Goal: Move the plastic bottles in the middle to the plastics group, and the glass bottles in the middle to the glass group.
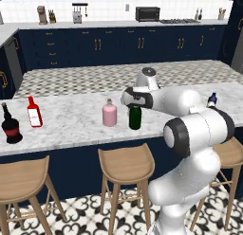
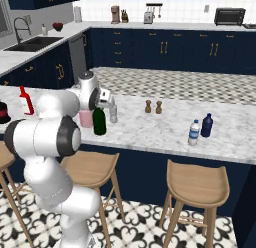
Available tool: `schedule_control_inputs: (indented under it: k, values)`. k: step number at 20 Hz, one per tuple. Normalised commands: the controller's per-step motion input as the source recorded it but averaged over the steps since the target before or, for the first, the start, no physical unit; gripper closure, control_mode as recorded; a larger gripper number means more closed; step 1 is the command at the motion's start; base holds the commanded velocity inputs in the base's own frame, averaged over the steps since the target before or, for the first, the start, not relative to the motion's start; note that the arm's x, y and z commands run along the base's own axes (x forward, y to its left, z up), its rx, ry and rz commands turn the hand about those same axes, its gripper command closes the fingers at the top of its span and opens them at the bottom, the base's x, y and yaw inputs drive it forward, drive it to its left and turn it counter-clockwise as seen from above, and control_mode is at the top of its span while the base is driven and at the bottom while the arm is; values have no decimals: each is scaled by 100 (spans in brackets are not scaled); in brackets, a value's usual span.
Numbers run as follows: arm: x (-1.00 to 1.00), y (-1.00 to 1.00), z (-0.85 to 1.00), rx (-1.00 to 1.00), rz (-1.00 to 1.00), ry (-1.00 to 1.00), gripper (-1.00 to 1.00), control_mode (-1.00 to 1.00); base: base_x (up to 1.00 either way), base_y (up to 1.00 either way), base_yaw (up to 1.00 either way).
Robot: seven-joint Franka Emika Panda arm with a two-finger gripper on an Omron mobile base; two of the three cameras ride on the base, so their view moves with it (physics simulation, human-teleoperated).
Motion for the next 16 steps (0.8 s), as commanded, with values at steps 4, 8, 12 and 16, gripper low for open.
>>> schedule_control_inputs:
  k: [4,8,12,16]
  values:
    - [-92,74,42,0,17,0,100,-100,0,0,0]
    - [-48,99,58,0,26,0,100,-100,0,0,0]
    - [-47,100,34,0,30,0,100,-100,0,0,0]
    - [-28,100,14,0,30,1,100,-100,0,0,0]
